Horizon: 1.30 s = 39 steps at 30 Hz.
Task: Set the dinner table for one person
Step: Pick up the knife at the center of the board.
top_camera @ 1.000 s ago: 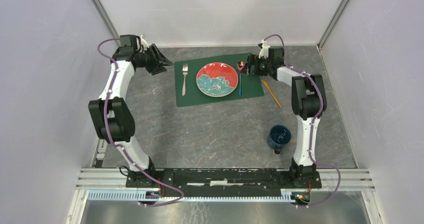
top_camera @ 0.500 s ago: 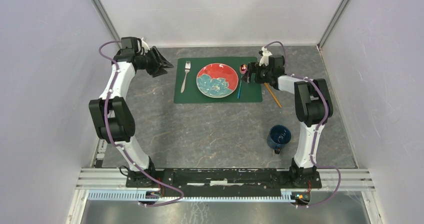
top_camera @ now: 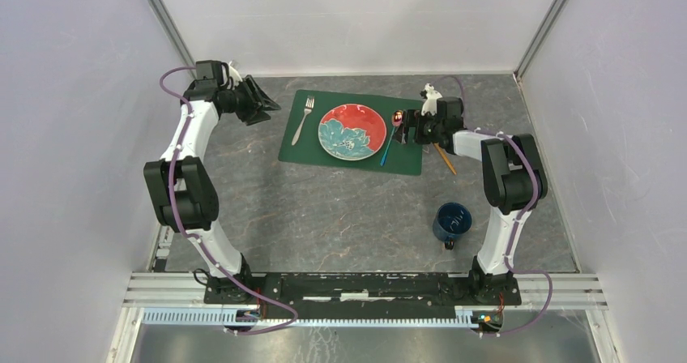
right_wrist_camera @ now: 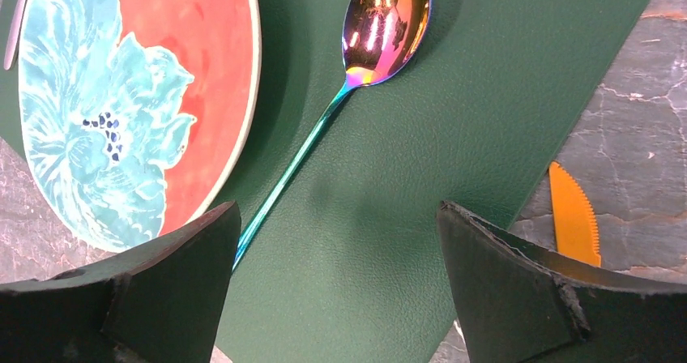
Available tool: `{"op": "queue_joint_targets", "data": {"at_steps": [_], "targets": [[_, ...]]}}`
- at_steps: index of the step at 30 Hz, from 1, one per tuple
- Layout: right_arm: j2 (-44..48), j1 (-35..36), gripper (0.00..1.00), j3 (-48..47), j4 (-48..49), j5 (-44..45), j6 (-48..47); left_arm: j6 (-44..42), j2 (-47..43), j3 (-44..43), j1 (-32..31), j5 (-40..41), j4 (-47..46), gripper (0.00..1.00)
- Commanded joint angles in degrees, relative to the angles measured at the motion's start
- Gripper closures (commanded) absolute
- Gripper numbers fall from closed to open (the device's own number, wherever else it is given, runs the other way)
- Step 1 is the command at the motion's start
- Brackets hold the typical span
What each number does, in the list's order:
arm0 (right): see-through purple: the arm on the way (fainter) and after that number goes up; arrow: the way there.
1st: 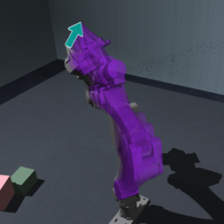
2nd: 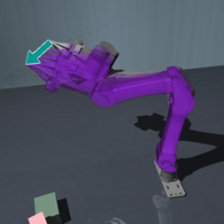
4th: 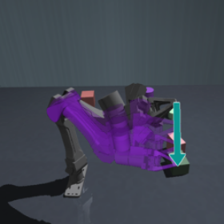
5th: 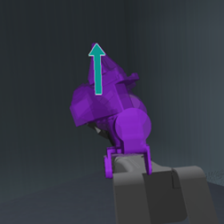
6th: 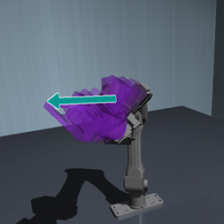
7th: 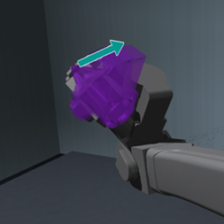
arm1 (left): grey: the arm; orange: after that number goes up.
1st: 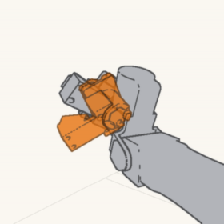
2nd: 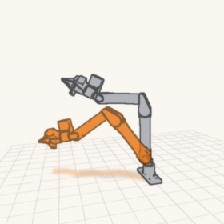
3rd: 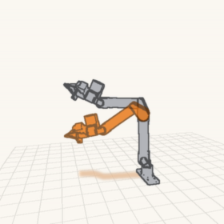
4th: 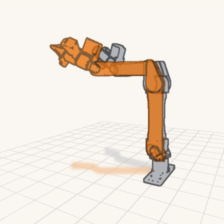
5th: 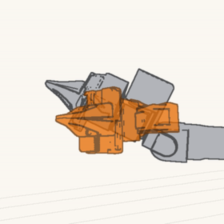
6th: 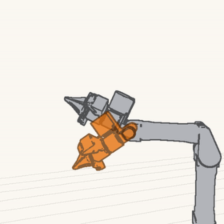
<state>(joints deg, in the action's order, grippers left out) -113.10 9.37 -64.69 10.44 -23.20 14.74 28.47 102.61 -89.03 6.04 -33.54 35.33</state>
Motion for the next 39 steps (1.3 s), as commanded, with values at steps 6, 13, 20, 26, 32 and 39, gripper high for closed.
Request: {"op": "queue_joint_targets", "data": {"at_steps": [6,13,20,26,32,39], "targets": [[-3.5,0.4,0.03,-18.1,-16.9,1.1,0.4,-0.5,-0.8,-2.2,0.3,-1.2,-2.3,0.45],[-3.2,-0.5,0.06,-25.0,-27.0,8.1,-1.9,-0.5,-0.2,-3.0,0.4,-1.5,-2.2,0.44],[-0.1,-4.6,0.09,-21.8,-33.6,15.4,-2.6,-0.3,2.6,-4.5,0.4,-2.8,-3.1,0.45],[3.4,-5.0,0.10,-19.7,-36.4,22.8,-4.7,-0.7,4.2,-4.7,0.4,-3.0,-3.3,0.45],[2.9,-5.0,0.14,-19.4,-37.5,23.5,-5.9,-0.5,4.4,-4.7,0.4,-3.0,-3.5,0.45],[4.2,-4.9,0.24,-13.1,-35.1,23.4,-5.5,-0.5,3.7,-4.2,0.4,-2.6,-3.5,0.45]]}}
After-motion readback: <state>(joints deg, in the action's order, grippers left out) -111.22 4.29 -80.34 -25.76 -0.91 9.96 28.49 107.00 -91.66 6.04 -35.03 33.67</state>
